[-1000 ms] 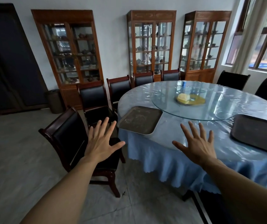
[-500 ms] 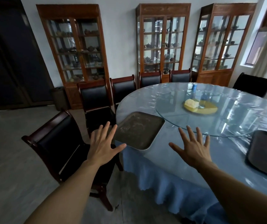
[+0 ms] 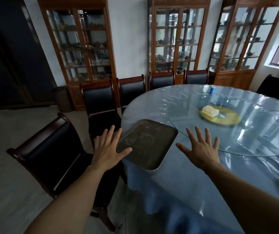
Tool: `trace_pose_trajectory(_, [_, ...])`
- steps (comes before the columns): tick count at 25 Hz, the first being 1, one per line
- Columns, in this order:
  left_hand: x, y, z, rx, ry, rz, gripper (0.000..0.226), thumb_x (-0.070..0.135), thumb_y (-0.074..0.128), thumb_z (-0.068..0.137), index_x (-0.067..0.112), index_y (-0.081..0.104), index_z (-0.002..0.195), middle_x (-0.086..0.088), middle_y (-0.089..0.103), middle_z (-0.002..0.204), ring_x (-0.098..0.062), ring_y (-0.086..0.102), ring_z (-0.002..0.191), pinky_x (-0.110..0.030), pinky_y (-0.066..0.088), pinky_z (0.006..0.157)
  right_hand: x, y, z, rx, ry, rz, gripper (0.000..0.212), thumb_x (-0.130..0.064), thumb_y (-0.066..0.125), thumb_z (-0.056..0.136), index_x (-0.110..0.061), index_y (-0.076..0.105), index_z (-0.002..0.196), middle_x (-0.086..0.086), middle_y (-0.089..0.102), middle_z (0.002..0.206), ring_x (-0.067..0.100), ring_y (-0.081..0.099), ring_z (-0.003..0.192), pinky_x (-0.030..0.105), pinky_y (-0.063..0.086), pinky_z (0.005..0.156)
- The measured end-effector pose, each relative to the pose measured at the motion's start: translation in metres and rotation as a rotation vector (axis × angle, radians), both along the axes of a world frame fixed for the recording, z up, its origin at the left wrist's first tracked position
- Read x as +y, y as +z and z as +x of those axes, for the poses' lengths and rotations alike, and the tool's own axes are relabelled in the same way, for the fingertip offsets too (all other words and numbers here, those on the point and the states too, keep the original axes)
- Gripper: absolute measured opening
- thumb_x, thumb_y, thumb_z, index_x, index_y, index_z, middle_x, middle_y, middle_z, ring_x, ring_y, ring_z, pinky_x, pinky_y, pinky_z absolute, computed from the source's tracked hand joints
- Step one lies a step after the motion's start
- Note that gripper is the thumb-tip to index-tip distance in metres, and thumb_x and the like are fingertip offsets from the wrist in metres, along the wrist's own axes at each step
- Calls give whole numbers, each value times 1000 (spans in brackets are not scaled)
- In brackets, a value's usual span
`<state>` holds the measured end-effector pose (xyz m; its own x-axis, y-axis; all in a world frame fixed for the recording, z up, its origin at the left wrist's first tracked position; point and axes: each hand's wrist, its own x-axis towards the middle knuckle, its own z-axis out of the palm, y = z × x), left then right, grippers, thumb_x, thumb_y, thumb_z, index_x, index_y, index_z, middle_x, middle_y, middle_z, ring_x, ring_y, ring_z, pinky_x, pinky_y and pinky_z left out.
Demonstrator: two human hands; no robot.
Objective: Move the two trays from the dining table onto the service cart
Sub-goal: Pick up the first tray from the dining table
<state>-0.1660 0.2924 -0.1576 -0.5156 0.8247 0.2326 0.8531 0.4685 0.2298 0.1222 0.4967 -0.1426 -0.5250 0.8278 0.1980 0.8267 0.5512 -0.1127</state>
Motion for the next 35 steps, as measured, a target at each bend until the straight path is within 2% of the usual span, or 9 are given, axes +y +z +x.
trace_pose_trajectory(5, [67, -13, -71, 3, -37, -31, 102, 96, 13, 70, 43, -9, 154, 9, -19, 165, -15, -18, 151, -49, -9, 121, 50, -14, -51, -16, -61, -8, 98, -92, -2, 68, -41, -2, 152, 1, -5, 164, 30, -16, 147, 64, -9, 112])
trace_pose_trajectory(15, [174, -50, -203, -109, -103, -99, 104, 96, 14, 70, 41, -10, 155, 7, -17, 166, -17, -15, 152, -50, -9, 120, 121, -41, -171, 33, -213, -138, 95, -90, 0, 71, -40, 2, 152, 1, 0, 164, 30, -6, 149, 65, -2, 112])
trace_pose_trajectory(19, [197, -69, -222, -139, -111, -143, 105, 94, 15, 70, 39, -10, 155, 6, -16, 166, -18, -12, 152, -52, -5, 121, 132, -64, -186, 1, -276, -225, 88, -85, 7, 78, -38, 4, 153, 1, -1, 164, 30, -5, 149, 64, 0, 113])
trace_pose_trajectory(24, [218, -101, -233, -207, -93, -204, 102, 92, 21, 74, 38, -9, 156, 6, -15, 166, -18, -10, 153, -51, -3, 121, 147, -91, -197, 28, -321, -353, 80, -75, 4, 84, -36, 9, 154, 1, 4, 164, 28, -1, 149, 62, 4, 115])
trace_pose_trajectory(28, [232, -119, -234, -261, -72, -251, 98, 84, 33, 81, 36, -5, 157, 4, -11, 167, -20, -6, 153, -50, 5, 122, 158, -116, -195, 79, -362, -454, 72, -70, 13, 91, -34, 13, 153, 2, 7, 164, 29, 8, 148, 60, 13, 113])
trace_pose_trajectory(31, [246, -133, -237, -337, -17, -285, 97, 81, 39, 83, 36, -4, 157, 3, -10, 167, -23, -5, 153, -50, 10, 122, 173, -139, -190, 166, -390, -563, 74, -70, 15, 90, -32, 15, 153, 3, 10, 163, 35, 23, 144, 57, 26, 110])
trace_pose_trajectory(35, [273, -150, -242, -453, 49, -429, 95, 78, 40, 85, 33, 2, 158, 0, -4, 168, -27, 1, 153, -53, 14, 121, 191, -168, -194, 277, -458, -711, 79, -68, 22, 92, -20, 17, 154, 11, 13, 162, 36, 24, 144, 53, 25, 113])
